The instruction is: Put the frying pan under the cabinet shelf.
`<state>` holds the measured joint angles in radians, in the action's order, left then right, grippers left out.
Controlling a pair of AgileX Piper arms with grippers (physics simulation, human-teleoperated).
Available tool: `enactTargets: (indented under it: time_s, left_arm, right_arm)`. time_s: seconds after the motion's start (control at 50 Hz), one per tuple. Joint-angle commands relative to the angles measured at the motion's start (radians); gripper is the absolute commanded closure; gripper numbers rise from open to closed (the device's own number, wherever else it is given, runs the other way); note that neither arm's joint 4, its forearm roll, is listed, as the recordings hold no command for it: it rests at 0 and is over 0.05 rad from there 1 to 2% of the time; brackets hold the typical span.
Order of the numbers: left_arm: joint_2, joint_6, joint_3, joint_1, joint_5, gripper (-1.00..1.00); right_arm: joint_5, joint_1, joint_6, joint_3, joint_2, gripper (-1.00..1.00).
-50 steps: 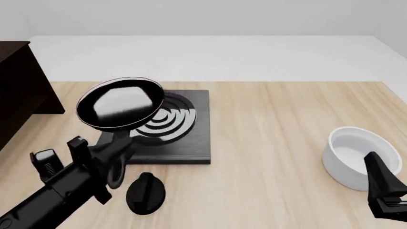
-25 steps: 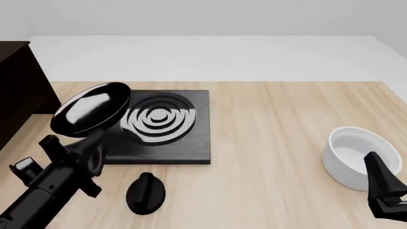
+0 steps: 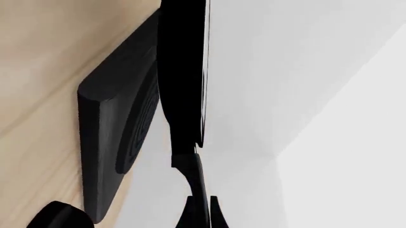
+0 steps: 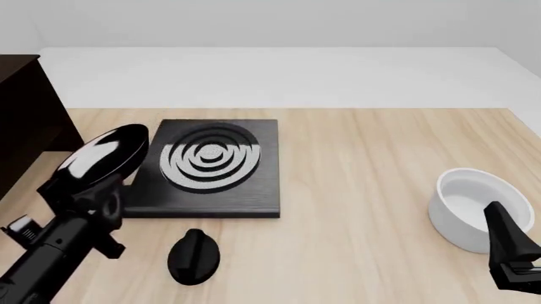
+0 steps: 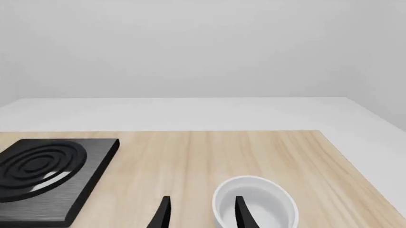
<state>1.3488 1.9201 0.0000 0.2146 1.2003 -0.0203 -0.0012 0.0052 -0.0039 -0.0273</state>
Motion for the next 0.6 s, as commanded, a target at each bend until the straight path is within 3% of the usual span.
enactTargets:
  time_s: [0.02, 0.32, 0.48, 0.56, 0.6]
  left_arm:
    - [0.029, 0.012, 0.0, -0.065, 0.02, 1.0]
    - [0.078, -0.033, 0.0, -0.155, 0.02, 1.0]
    - [0.145, 0.04, 0.0, -0.165, 0.02, 1.0]
    - [0.156, 0.005, 0.0, -0.203, 0.02, 1.0]
    - [0.201, 0.045, 0.0, -0.199, 0.02, 1.0]
  right_arm:
    - [0.0, 0.0, 0.0, 0.0, 0.0, -1.0]
    - [0.0, 0.0, 0.0, 0.0, 0.0, -1.0]
    - [0.0, 0.0, 0.0, 0.0, 0.0, -1.0]
    - [0.0, 0.0, 0.0, 0.0, 0.0, -1.0]
    - [0.0, 0.0, 0.0, 0.0, 0.0, -1.0]
